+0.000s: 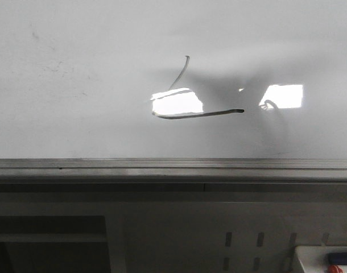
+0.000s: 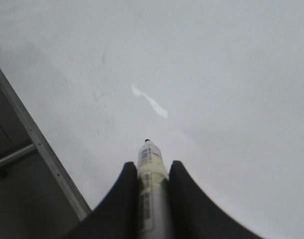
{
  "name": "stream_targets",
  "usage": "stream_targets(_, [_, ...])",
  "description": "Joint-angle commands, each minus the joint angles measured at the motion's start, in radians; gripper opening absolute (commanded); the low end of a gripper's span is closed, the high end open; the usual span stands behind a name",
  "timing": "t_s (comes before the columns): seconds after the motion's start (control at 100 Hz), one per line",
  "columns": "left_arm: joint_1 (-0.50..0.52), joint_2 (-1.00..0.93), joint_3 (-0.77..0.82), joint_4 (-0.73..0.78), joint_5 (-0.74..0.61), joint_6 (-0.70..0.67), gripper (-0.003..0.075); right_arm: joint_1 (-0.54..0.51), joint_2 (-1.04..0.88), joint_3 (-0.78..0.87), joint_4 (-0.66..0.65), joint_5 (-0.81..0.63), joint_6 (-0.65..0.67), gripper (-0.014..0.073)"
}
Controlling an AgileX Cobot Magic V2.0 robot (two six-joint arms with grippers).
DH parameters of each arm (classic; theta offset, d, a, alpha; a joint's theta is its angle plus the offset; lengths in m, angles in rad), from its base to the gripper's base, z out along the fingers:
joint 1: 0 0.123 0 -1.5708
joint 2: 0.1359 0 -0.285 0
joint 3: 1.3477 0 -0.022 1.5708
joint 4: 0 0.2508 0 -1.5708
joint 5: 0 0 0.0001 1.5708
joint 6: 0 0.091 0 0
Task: Write number 4 on whiteboard
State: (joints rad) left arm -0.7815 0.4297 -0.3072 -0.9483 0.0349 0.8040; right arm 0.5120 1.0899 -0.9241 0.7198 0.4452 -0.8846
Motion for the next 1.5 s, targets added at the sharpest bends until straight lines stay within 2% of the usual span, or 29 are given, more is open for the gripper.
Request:
stream_targets(0.0, [-0.004, 0.002, -0.037, -0.01, -0.049, -0.01, -0.002, 0.0, 0.029, -0.03, -0.005, -0.072, -0.013, -0.0064])
stream_targets(0.28, [-0.004, 0.002, -0.037, -0.01, -0.047, -0.01, -0.002, -0.019, 0.07, -0.03, -0.073, -0.114, -0.013, -0.0062])
stream_targets(0.43, [-0.004, 0.002, -0.037, -0.01, -0.047, -0.01, -0.002, -0.06, 0.07, -0.017, -0.073, -0.095, -0.013, -0.0062])
stream_targets(1.49, [-0.004, 0.002, -0.037, -0.01, -0.051, -0.01, -0.002, -0.058, 0.07, 0.005, -0.055, -0.097, -0.013, -0.0064])
